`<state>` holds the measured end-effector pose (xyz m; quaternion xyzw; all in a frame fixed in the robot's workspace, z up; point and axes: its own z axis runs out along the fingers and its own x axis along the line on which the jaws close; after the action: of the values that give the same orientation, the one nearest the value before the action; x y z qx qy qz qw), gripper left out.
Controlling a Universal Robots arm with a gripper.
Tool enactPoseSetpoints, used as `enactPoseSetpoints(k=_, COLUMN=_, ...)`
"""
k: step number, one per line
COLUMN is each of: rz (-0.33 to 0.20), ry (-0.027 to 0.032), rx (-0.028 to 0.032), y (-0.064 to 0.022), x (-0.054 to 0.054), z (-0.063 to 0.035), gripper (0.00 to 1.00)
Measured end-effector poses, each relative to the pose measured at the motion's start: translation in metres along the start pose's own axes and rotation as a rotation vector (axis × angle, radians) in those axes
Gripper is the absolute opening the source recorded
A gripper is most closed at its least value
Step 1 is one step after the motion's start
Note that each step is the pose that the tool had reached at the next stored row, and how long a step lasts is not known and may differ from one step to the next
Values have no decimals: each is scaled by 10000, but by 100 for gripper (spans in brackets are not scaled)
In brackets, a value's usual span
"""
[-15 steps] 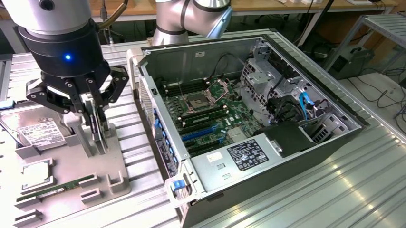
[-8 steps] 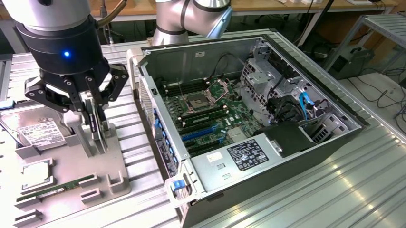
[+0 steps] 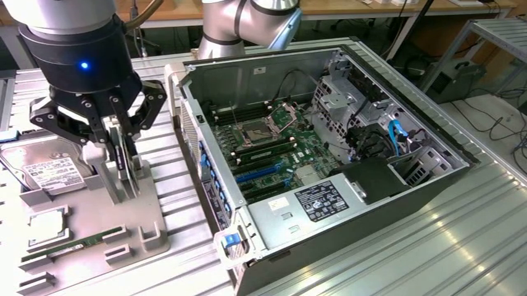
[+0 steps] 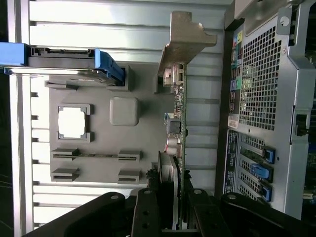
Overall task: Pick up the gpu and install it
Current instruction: 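Pick up the gpu and move the gpu toward the slot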
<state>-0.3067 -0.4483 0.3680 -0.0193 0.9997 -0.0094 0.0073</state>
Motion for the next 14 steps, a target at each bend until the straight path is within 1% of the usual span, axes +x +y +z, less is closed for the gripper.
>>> enactPoseSetpoints(k=5, rz=0, ry=-1, rx=9, y=-1, x=-1, z=-65, gripper=27)
enactPoseSetpoints(k=8, rz=0, ry=0, rx=27, y=-2, x=-1, z=-110, gripper=27)
enactPoseSetpoints(k=10, rz=0, ry=1, rx=62, y=-3, x=-2, z=-146, gripper=27)
enactPoseSetpoints(k=14, rz=-1, ry=1, rx=67, y=-4, x=-3, z=-213, gripper=27)
